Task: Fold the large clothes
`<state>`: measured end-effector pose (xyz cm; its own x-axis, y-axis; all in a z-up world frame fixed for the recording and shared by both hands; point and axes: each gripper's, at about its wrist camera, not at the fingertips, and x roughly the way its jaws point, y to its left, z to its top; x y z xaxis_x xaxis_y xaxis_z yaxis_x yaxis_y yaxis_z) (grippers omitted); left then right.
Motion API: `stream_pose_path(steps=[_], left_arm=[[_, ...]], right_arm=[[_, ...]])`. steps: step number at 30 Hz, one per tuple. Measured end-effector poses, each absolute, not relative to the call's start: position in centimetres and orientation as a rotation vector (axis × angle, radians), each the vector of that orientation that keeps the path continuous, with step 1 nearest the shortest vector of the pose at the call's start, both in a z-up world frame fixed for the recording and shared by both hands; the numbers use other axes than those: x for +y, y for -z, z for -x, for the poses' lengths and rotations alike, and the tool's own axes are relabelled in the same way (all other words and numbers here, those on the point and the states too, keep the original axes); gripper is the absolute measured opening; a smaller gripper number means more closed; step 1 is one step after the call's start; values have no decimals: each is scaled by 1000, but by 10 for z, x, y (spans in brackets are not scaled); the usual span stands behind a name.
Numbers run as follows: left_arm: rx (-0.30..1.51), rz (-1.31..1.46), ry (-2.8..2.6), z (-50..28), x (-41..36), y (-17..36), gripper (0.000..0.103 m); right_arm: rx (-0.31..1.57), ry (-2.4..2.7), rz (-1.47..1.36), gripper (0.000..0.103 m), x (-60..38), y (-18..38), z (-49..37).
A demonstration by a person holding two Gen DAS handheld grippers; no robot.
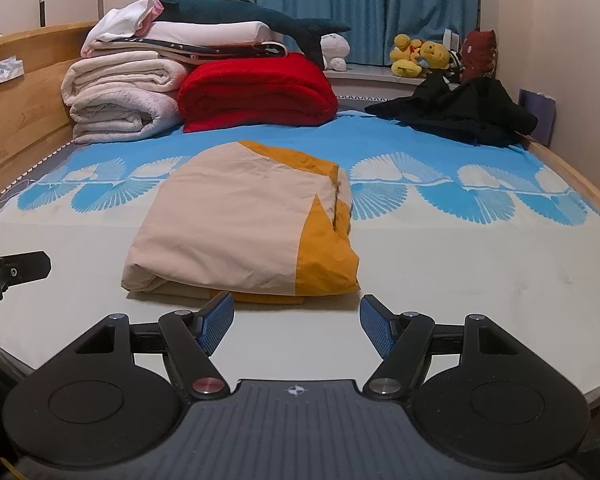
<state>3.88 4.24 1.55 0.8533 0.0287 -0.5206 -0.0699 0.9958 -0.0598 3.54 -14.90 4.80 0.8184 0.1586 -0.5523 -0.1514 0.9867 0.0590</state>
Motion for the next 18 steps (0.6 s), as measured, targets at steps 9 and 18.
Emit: stream_pose_path(steps=[9, 18], left_arm=[[514, 63, -30, -40, 38, -16, 103], [511, 63, -15, -41, 39, -15, 103]], right_arm=[[572, -158, -2, 71, -147, -50, -36], [570, -167, 8, 71, -143, -51, -36]])
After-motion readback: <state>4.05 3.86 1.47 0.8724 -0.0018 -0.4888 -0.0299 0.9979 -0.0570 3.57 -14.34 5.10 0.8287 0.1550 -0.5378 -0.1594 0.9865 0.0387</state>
